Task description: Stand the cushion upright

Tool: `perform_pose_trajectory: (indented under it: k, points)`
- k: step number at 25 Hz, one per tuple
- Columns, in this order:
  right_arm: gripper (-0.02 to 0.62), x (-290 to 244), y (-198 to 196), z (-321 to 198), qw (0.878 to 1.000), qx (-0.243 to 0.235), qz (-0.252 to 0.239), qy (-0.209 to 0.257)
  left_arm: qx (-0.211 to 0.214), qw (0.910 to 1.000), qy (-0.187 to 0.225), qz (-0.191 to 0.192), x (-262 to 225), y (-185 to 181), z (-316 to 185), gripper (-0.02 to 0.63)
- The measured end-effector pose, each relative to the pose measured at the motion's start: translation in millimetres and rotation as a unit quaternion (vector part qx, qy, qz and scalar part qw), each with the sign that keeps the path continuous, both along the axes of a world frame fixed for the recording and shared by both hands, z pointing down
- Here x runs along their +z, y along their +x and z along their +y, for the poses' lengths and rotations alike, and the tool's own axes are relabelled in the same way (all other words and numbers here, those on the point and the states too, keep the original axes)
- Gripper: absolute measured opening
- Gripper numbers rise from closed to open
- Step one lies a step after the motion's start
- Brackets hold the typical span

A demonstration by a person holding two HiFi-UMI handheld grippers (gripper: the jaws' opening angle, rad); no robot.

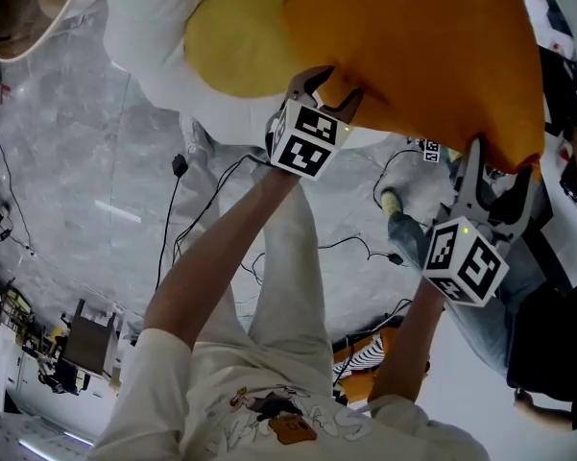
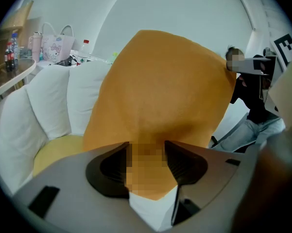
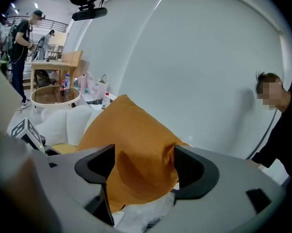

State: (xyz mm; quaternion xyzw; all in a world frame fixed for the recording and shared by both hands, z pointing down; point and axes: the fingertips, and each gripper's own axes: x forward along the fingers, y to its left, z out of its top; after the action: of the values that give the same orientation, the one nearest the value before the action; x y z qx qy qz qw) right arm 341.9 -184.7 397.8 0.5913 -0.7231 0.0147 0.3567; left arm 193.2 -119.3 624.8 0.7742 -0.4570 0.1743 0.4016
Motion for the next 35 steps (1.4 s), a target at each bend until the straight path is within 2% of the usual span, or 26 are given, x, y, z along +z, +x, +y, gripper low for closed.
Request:
perform_pose_trajectory:
  k: [8,14,31,33,35]
  points:
    - [0.379,-13,-14,16,1.0,0.004,-0.009,0.008,0.026,0.9995,0.011,-0.011,-17,-2,11,0.216]
    - [0.379,-24,-46,32,1.0,-0.011,-0.022,0.014,0.025,0.9994,0.021,-0.006,-36,-16,20,0.216]
    - [0.375,-75,-105,48,0.998,-0.033,-0.057,0.012,0.055,0.9968,0.056,0.014,-132,-60,41,0.215]
    - [0.34,-85,-117,50,0.997,-0.04,-0.067,0.012,0.059,0.9964,0.06,0.012,-146,-67,44,0.215]
    - [0.266,-95,-127,53,0.995,-0.043,-0.084,0.012,0.063,0.9958,0.065,0.01,-161,-73,48,0.215]
